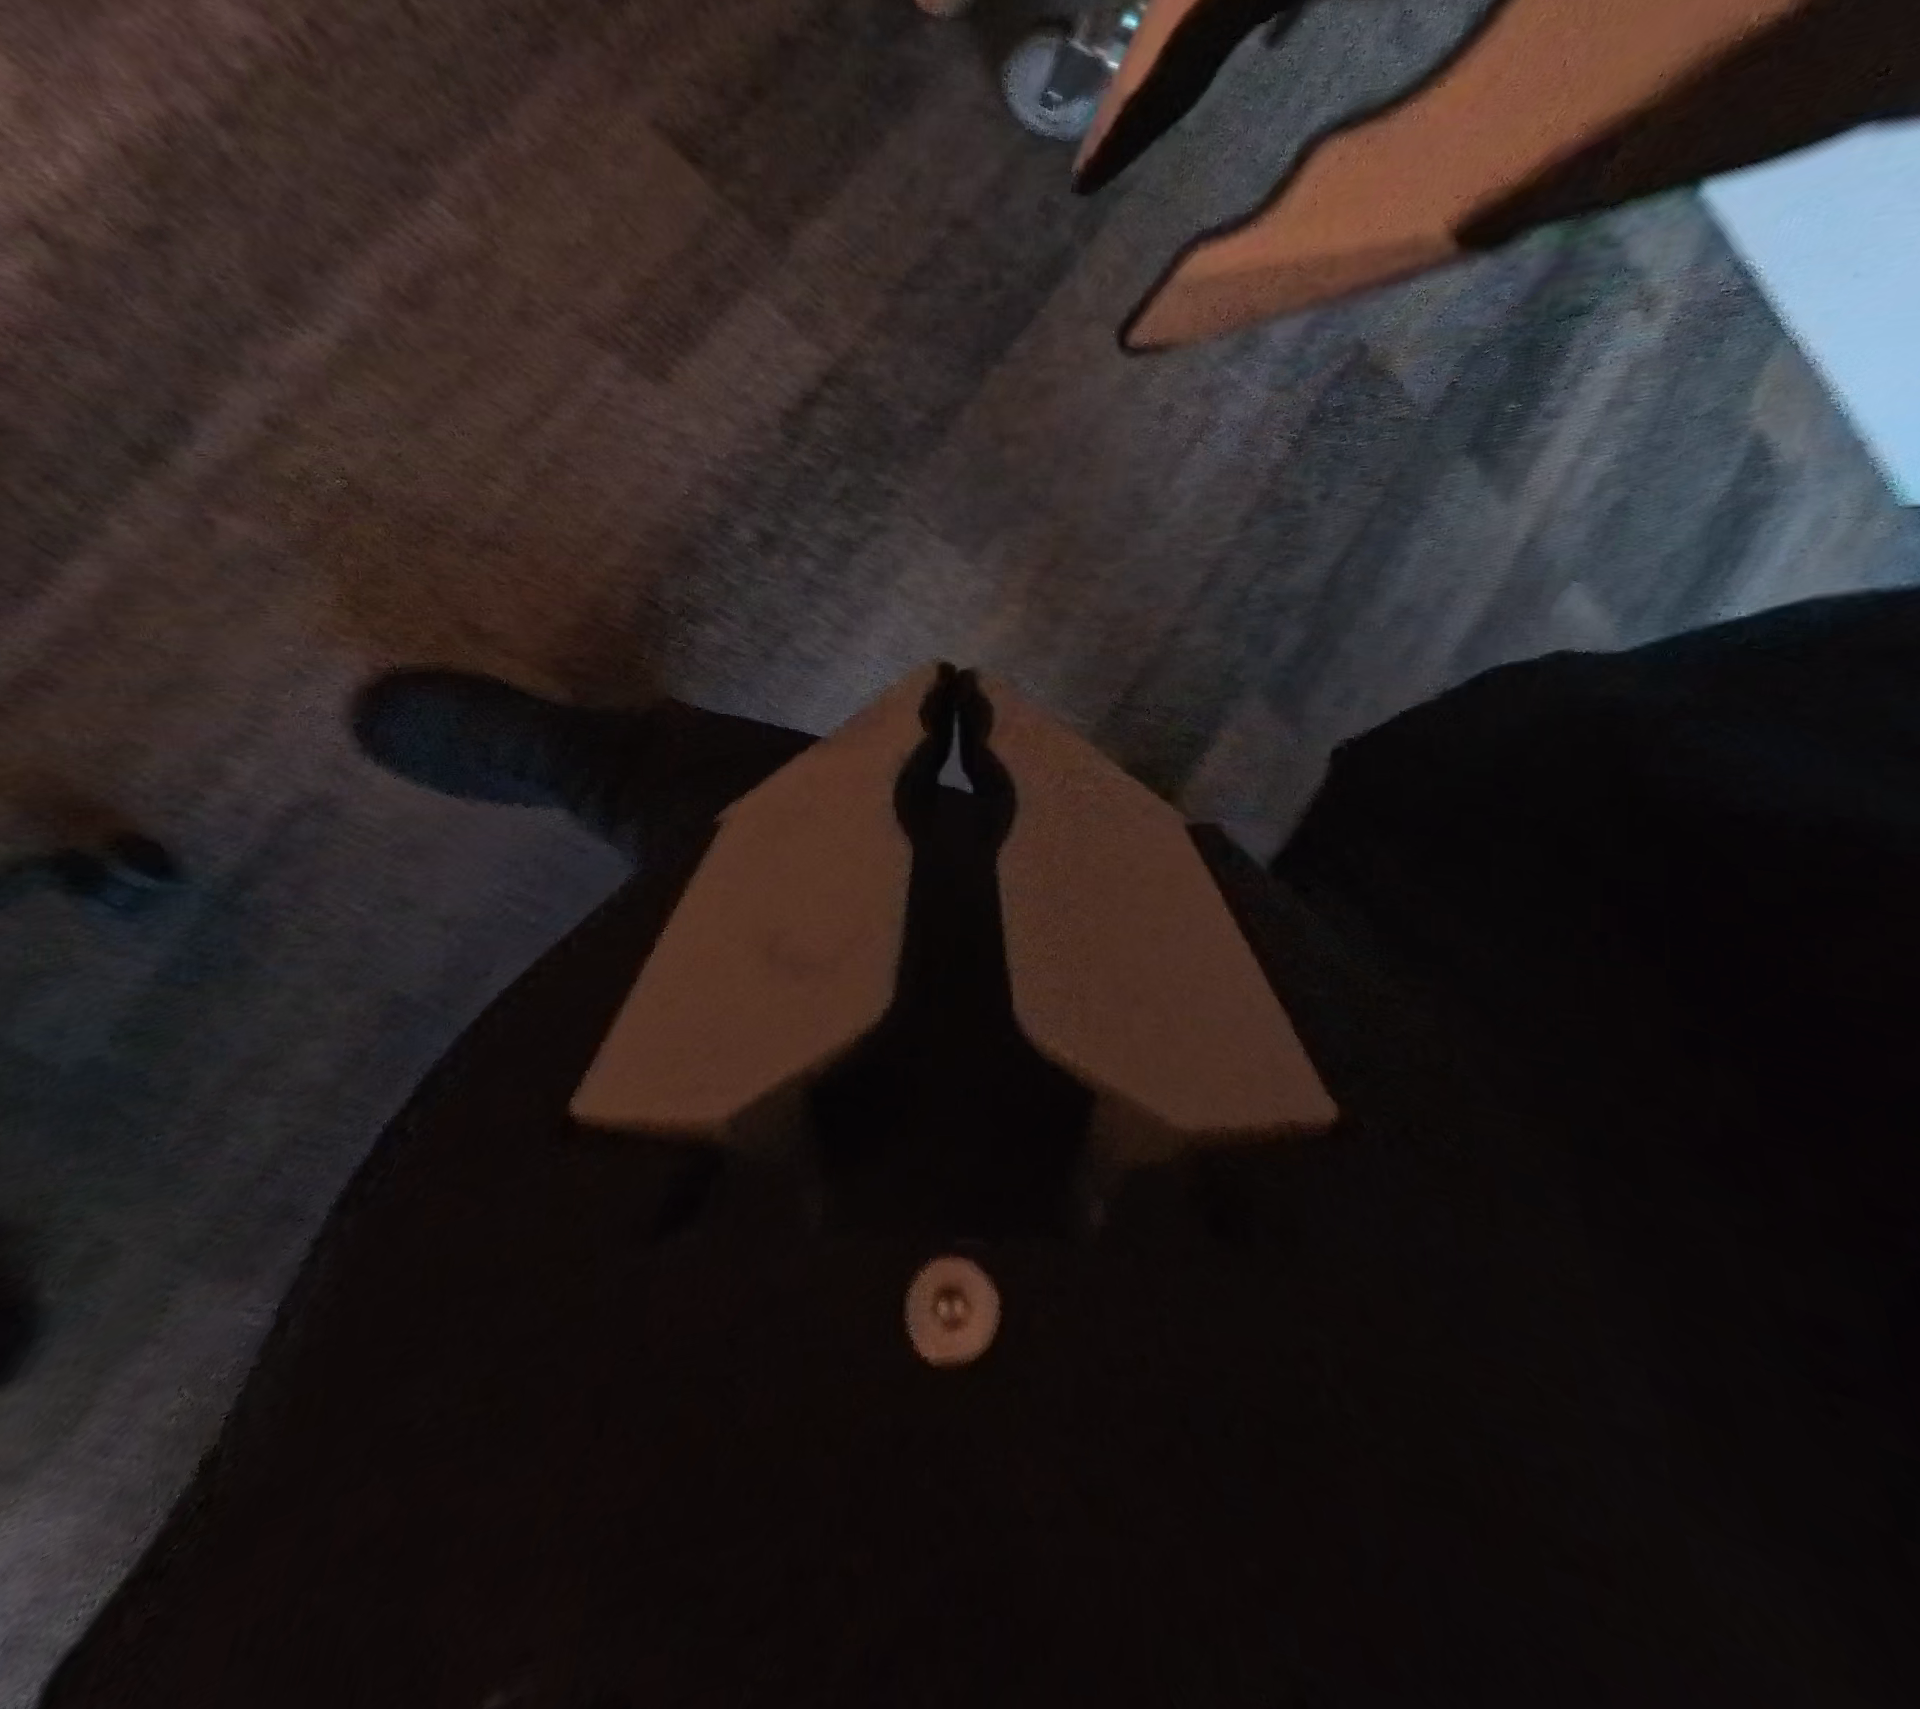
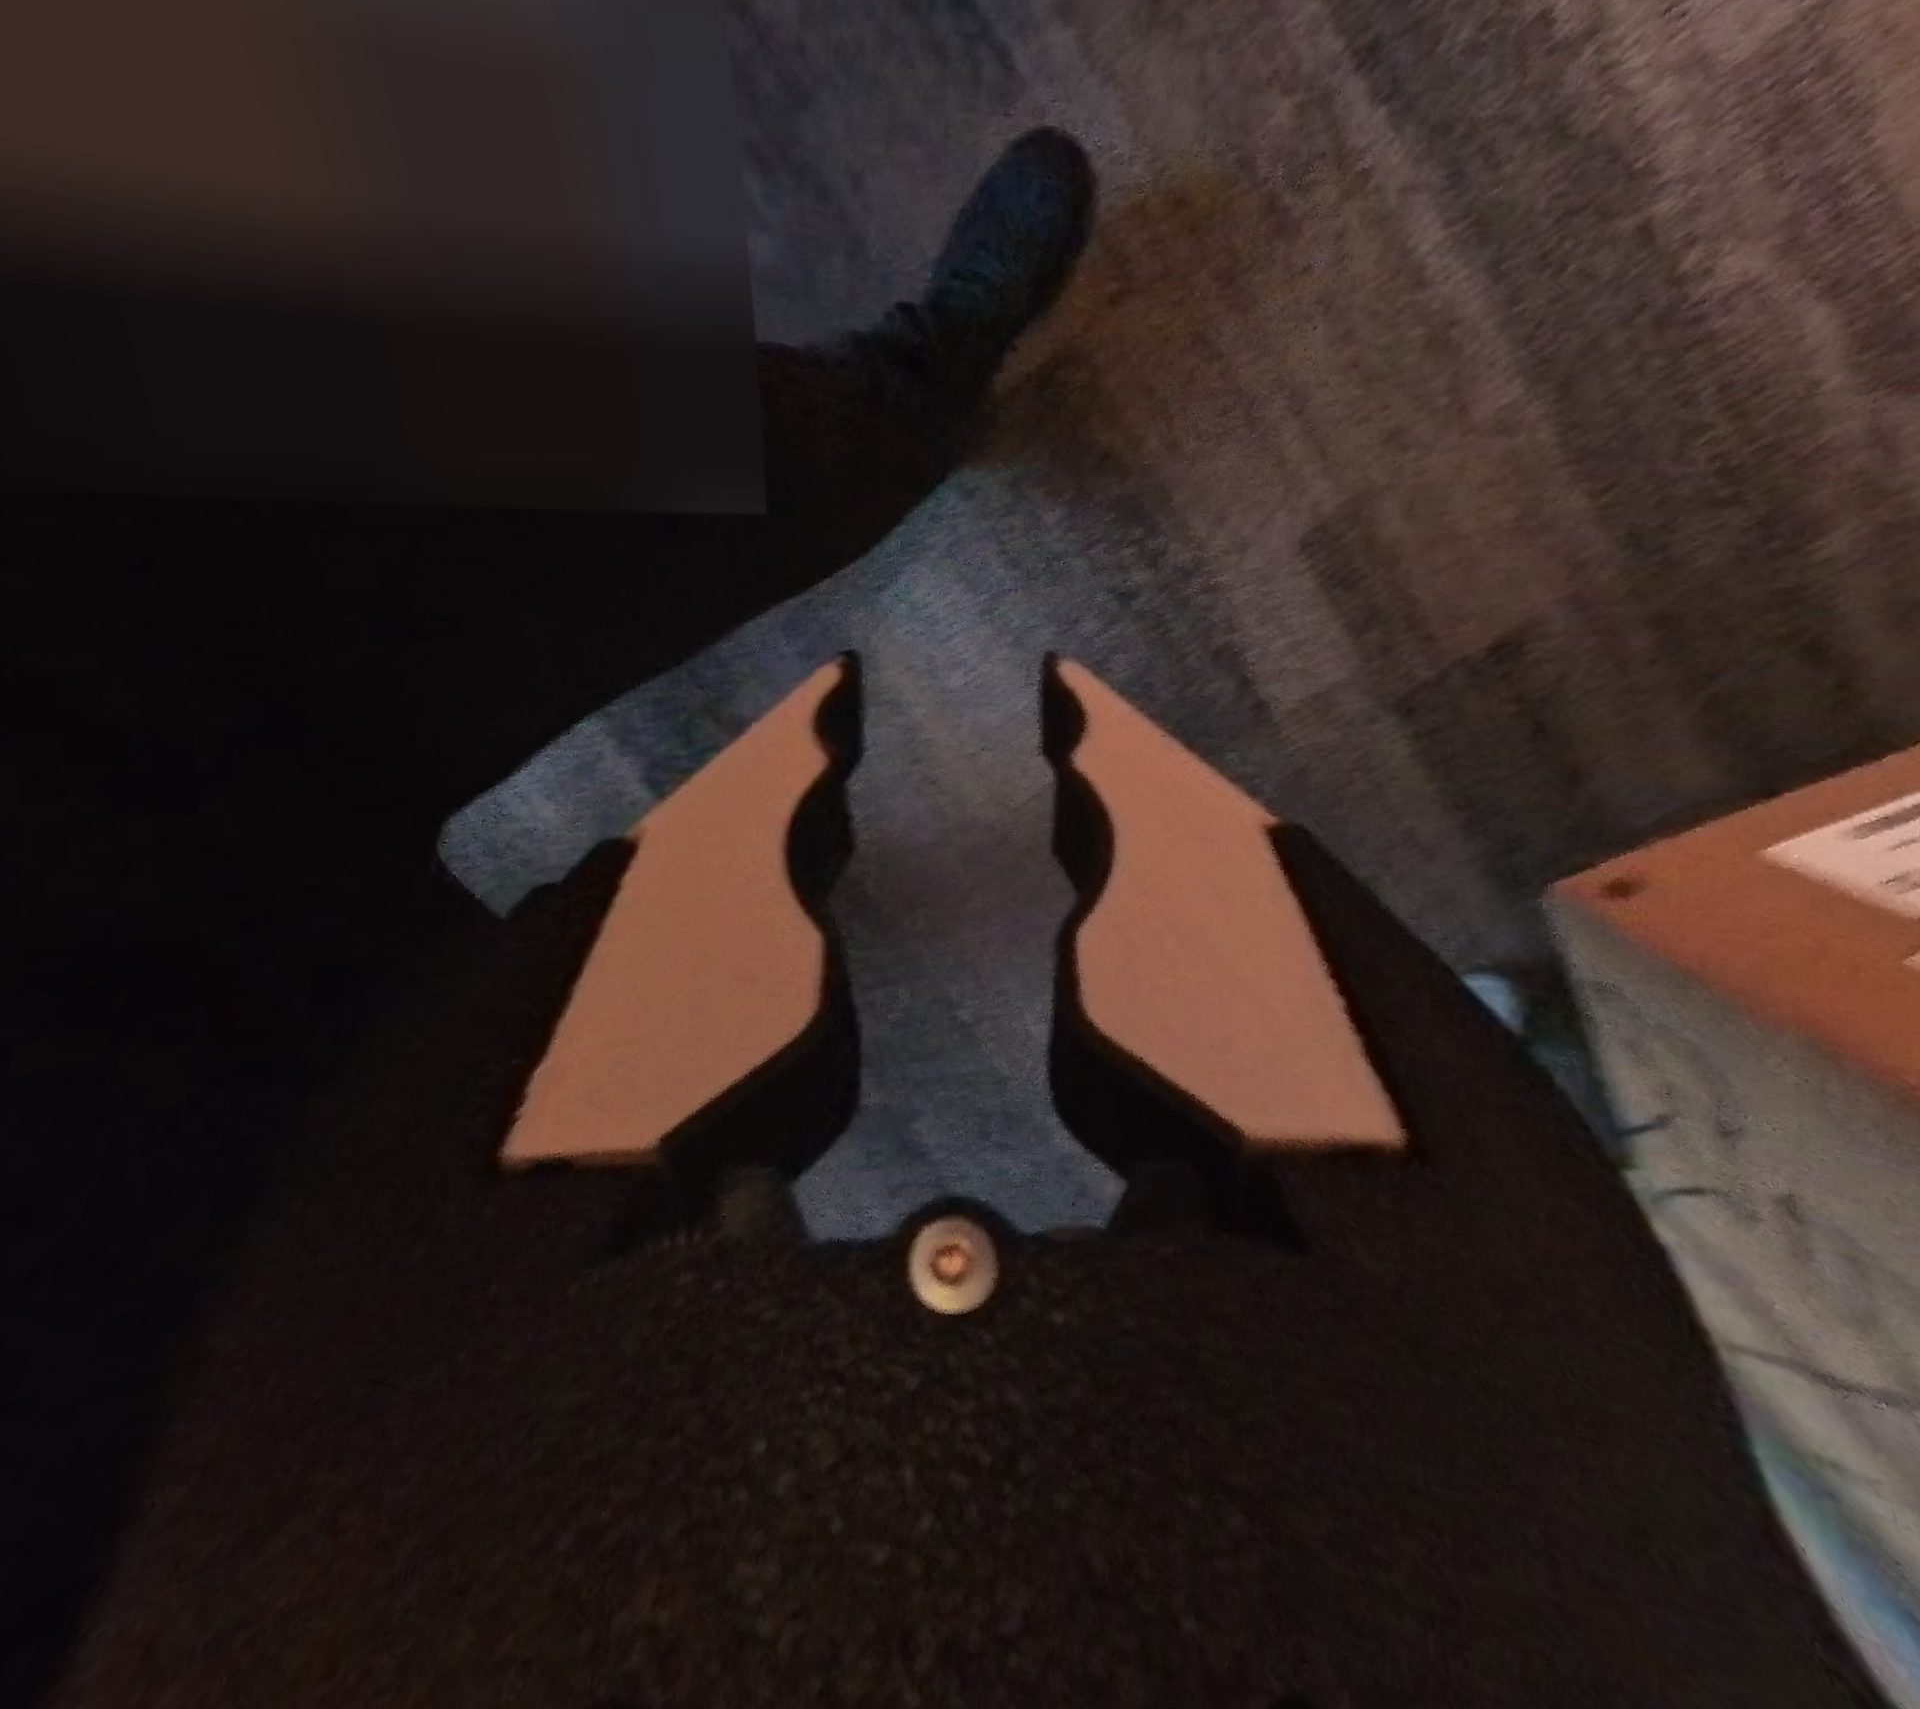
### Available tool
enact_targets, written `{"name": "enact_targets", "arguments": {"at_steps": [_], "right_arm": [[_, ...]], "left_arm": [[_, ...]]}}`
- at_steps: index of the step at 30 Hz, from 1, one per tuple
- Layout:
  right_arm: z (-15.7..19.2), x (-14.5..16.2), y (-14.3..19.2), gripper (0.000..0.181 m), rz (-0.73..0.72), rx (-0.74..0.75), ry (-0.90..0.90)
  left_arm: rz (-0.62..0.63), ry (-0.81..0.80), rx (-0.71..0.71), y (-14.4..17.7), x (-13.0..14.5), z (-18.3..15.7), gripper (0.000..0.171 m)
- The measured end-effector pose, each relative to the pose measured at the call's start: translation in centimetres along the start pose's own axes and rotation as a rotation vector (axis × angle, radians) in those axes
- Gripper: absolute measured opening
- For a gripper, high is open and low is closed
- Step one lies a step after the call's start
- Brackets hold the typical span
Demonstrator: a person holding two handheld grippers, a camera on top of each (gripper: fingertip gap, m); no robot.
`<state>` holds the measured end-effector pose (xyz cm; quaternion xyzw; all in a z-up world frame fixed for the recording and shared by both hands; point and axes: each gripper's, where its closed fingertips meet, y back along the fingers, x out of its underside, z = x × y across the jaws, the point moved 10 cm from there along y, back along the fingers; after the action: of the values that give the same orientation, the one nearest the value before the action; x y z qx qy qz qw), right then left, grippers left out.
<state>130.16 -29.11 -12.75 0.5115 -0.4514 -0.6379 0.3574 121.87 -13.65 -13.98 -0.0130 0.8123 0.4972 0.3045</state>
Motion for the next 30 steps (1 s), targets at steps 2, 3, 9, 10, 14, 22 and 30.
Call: {"name": "enact_targets", "arguments": {"at_steps": [2,3,9,10,14,22,30], "right_arm": [[-4.8,-4.9,-1.6,0.012,0.041,0.0,0.023],[-7.1,-7.5,-2.1,0.002,0.046,-0.02,0.021],[-22.8,-24.5,-4.0,0.0,0.078,-0.009,0.035],[-25.4,-27.4,-3.9,0.0,0.061,-0.023,0.017],[-36.0,-38.2,-6.7,0.0,0.016,-0.069,0.09],[-57.5,-59.3,-15.9,0.0,0.088,-0.175,0.331],[-68.5,-85.7,-23.6,0.0,0.262,-0.218,0.568]], "left_arm": [[-0.012,-0.064,-0.026,-0.6,-3.0,5.7,0.0],[-0.006,-0.076,-0.016,-0.7,-4.6,8.7,0.0],[0.013,-0.089,0.016,2.5,-16.2,29.1,0.0],[0.018,-0.072,0.004,3.5,-18.7,32.6,0.0],[-0.132,-0.053,-0.098,6.2,-28.5,47.6,0.0],[-0.322,0.227,-0.297,7.6,-40.9,74.9,0.006],[-0.41,0.419,-0.37,8.8,-46.4,98.8,0.034]]}}
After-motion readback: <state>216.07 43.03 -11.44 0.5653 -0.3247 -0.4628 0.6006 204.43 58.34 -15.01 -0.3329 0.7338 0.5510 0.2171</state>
